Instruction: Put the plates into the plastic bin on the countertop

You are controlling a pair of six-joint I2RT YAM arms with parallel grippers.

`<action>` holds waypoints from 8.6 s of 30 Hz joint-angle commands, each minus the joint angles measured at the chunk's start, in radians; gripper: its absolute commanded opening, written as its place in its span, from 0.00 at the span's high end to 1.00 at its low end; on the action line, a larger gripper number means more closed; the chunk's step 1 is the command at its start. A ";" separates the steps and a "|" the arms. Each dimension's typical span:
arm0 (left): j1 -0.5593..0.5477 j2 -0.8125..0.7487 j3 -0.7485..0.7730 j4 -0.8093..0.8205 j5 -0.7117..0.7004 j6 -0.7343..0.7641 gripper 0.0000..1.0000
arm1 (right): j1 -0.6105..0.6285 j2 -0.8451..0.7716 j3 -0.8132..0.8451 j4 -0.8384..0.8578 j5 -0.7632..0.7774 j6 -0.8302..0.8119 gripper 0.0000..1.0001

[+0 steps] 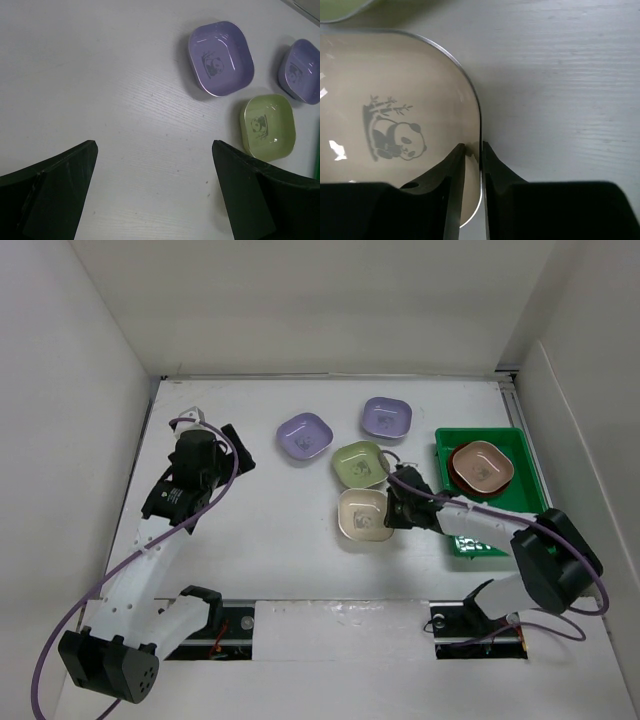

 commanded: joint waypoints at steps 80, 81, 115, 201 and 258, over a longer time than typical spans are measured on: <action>0.004 0.027 -0.019 0.030 0.045 0.010 0.00 | -0.196 0.368 0.662 -0.054 -0.136 -0.320 0.24; 0.004 0.027 -0.019 0.030 0.045 0.010 0.00 | -0.187 0.417 0.676 -0.066 -0.117 -0.311 0.24; 0.004 0.028 -0.010 0.040 0.065 0.019 0.00 | -0.248 0.290 0.513 -0.095 -0.022 -0.262 0.34; 0.004 0.325 0.065 0.211 0.142 -0.228 0.00 | -0.234 -0.318 0.225 0.017 -0.119 -0.101 0.23; -0.464 0.307 0.251 -0.029 0.088 0.027 1.00 | 0.048 -0.220 0.228 0.147 -0.206 -0.179 0.22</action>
